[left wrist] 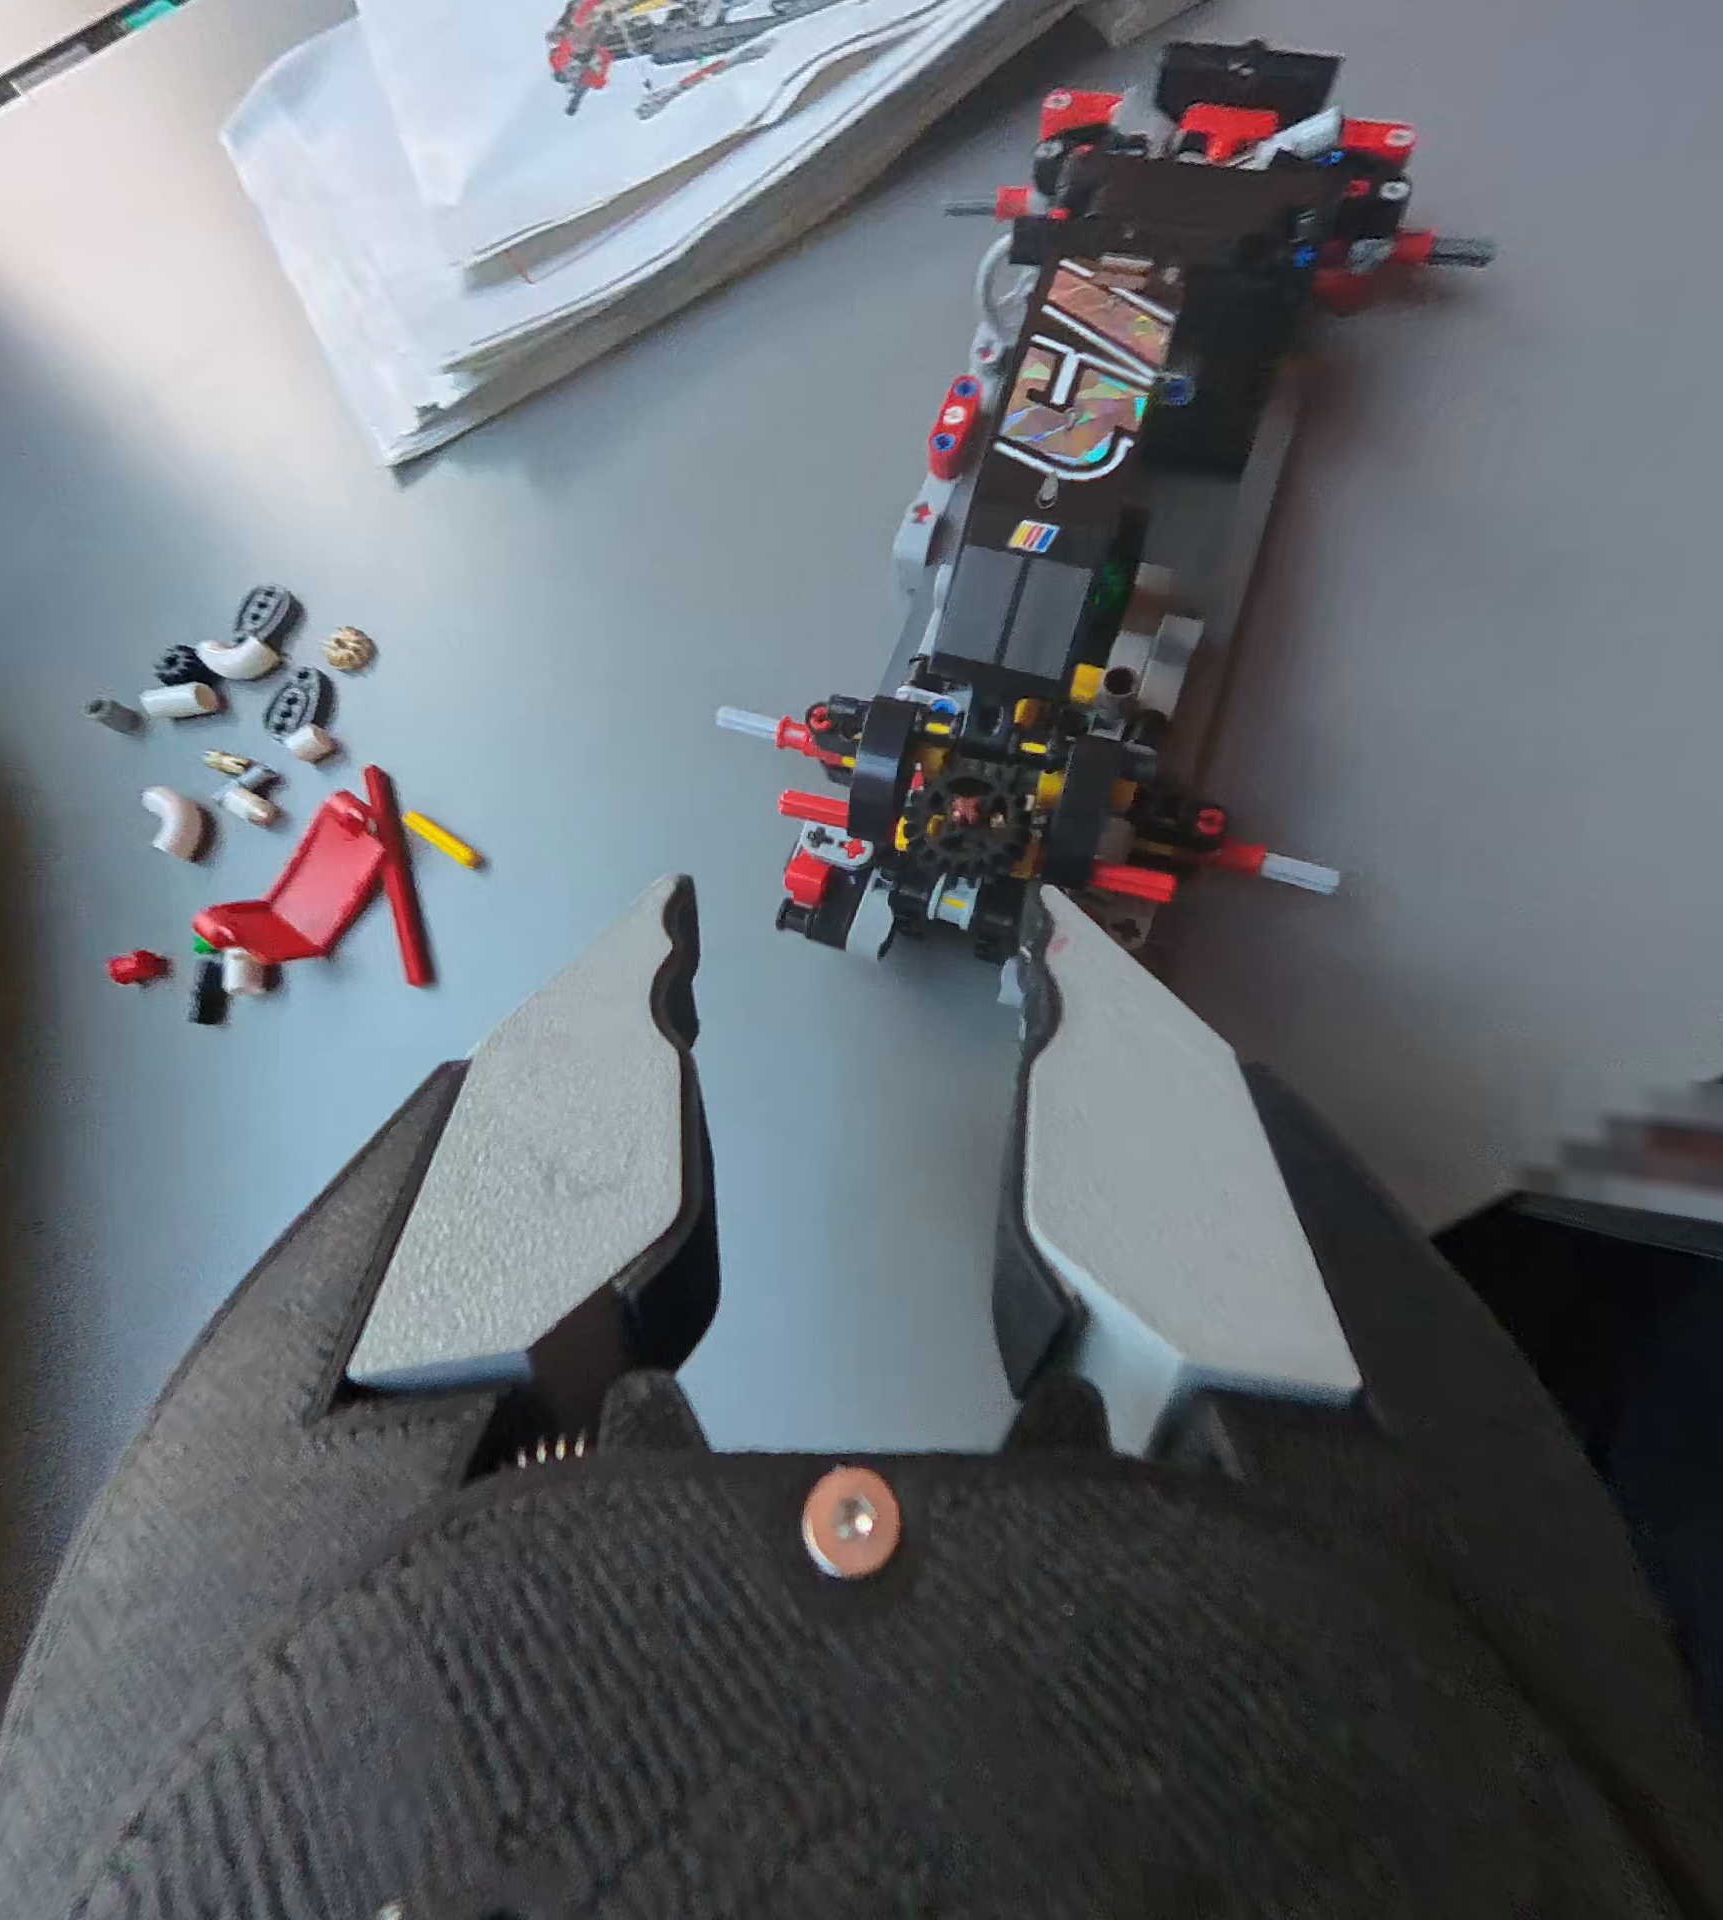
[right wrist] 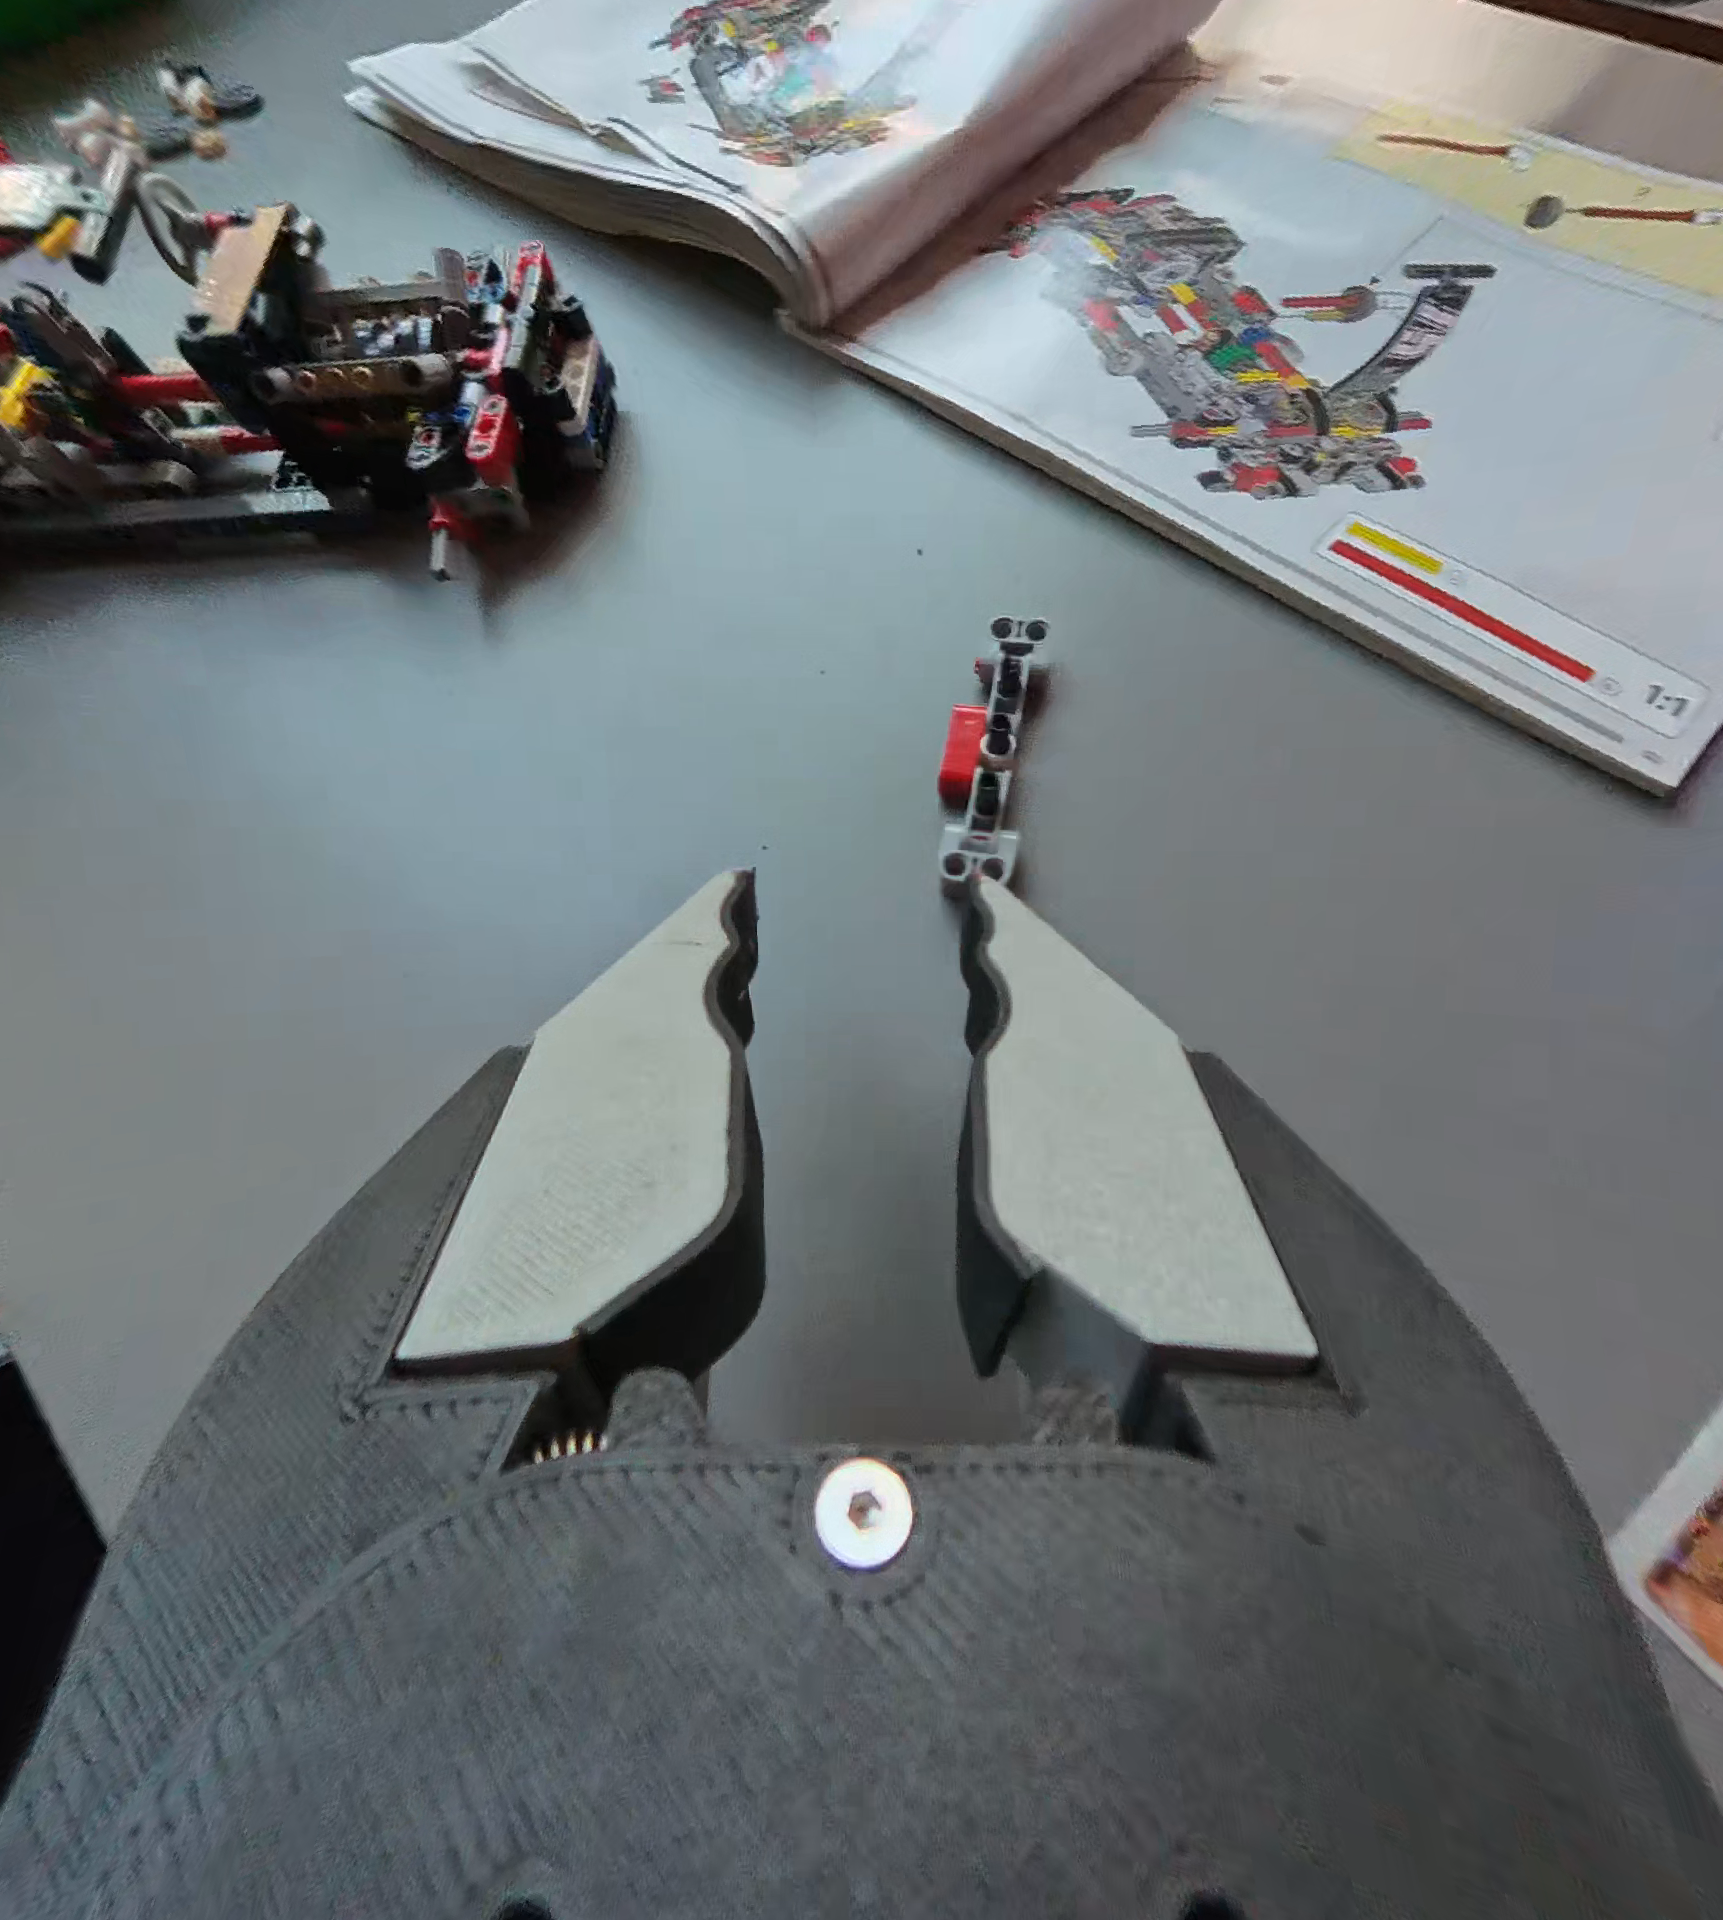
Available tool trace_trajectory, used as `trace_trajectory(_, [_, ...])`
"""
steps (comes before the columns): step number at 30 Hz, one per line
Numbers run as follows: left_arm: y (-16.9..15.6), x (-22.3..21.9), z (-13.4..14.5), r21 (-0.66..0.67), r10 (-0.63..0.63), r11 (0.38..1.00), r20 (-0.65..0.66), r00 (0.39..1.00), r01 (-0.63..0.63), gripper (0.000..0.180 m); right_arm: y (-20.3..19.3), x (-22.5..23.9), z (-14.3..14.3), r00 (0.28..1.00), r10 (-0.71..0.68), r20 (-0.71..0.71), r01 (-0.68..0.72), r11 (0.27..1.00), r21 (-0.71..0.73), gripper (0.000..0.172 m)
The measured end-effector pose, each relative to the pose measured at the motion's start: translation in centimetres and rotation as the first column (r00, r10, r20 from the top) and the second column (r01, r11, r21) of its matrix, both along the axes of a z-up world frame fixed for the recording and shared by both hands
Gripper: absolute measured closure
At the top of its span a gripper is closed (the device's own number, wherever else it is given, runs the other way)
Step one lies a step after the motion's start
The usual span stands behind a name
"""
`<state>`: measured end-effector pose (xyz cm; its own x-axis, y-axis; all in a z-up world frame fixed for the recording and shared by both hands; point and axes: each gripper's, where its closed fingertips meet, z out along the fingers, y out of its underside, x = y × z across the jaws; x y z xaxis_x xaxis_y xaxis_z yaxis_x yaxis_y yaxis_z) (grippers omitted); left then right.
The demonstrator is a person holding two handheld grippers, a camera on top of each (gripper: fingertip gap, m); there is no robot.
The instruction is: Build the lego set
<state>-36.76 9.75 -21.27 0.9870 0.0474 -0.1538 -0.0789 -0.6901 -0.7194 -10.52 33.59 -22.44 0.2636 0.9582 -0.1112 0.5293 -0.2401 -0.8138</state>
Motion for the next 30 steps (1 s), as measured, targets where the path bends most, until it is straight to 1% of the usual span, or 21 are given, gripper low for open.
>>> trace_trajectory(2, [0.9,-1.2,0.0,-0.004,-0.02,1.0,-0.001,1.0,0.02,0.122,0.7,0.2,-0.5,1.0,-0.015,0.013,0.015,1.0,0.006,0.129])
trace_trajectory(5, [2.2,-2.3,-0.1,-0.024,-0.057,0.998,0.023,0.998,0.058,0.121,1.2,-0.1,-1.3,0.998,-0.01,0.068,0.01,1.0,0.005,0.122])
trace_trajectory(7, [2.5,-2.7,0.2,-0.042,-0.07,0.997,0.04,0.997,0.071,0.131,1.7,-0.4,-1.7,0.995,-0.018,0.096,0.016,1.0,0.022,0.119])
trace_trajectory(8, [2.6,-3.0,0.8,-0.036,-0.069,0.997,0.024,0.997,0.069,0.131,2.1,-0.4,-1.9,0.993,-0.028,0.117,0.025,0.999,0.029,0.118])
trace_trajectory(10, [2.8,-2.9,2.4,-0.011,-0.09,0.996,-0.002,0.996,0.09,0.125,2.5,-0.6,-2.4,0.989,-0.033,0.147,0.029,0.999,0.034,0.12])
trace_trajectory(11, [2.9,-2.8,3.0,-0.003,-0.101,0.995,-0.008,0.995,0.101,0.12,2.6,-0.8,-2.5,0.988,-0.03,0.15,0.024,0.999,0.037,0.125])
trace_trajectory(13, [3.4,-2.9,3.4,-0.02,-0.13,0.991,0.006,0.992,0.13,0.111,2.9,-1.1,-2.5,0.987,-0.033,0.156,0.026,0.998,0.049,0.13])
trace_trajectory(15, [4.5,-2.6,3.0,-0.044,-0.192,0.98,0.037,0.981,0.194,0.111,3.5,-1.3,-2.5,0.986,-0.042,0.163,0.032,0.997,0.066,0.143])
trace_trajectory(17, [5.7,-2.1,2.3,-0.089,-0.265,0.959,0.059,0.962,0.27,0.12,3.5,-1.4,-2.5,0.986,-0.027,0.164,0.015,0.997,0.074,0.158])
trace_trajectory(20, [6.9,-1.5,0.8,-0.159,-0.352,0.918,0.098,0.931,0.364,0.127,3.4,-1.3,-2.6,0.986,-0.011,0.166,-0.004,0.996,0.092,0.158])
trace_trajectory(22, [7.6,-1.0,0.1,-0.181,-0.409,0.886,0.127,0.904,0.426,0.13,3.3,-1.2,-2.6,0.985,-0.005,0.173,-0.015,0.993,0.115,0.158])
trace_trajectory(24, [7.8,-0.2,-0.8,-0.218,-0.481,0.834,0.16,0.862,0.507,0.144,3.1,-1.2,-2.5,0.984,0.005,0.179,-0.031,0.989,0.145,0.158])
trace_trajectory(25, [7.9,0.0,-1.2,-0.236,-0.512,0.807,0.176,0.841,0.541,0.144,3.0,-1.2,-2.5,0.983,0.006,0.183,-0.036,0.986,0.163,0.158])
trace_trajectory(27, [8.9,0.2,-0.8,-0.221,-0.545,0.787,0.189,0.817,0.576,0.149,3.0,-1.2,-2.5,0.982,0.001,0.189,-0.038,0.981,0.192,0.158])
trace_trajectory(29, [9.4,0.2,-0.9,-0.232,-0.587,0.754,0.183,0.789,0.614,0.159,3.1,-1.2,-2.5,0.982,-0.001,0.19,-0.037,0.98,0.198,0.158])
trace_trajectory(30, [9.7,0.3,-0.9,-0.238,-0.599,0.74,0.191,0.778,0.629,0.159,3.1,-1.2,-2.5,0.982,-0.002,0.19,-0.036,0.981,0.193,0.158])
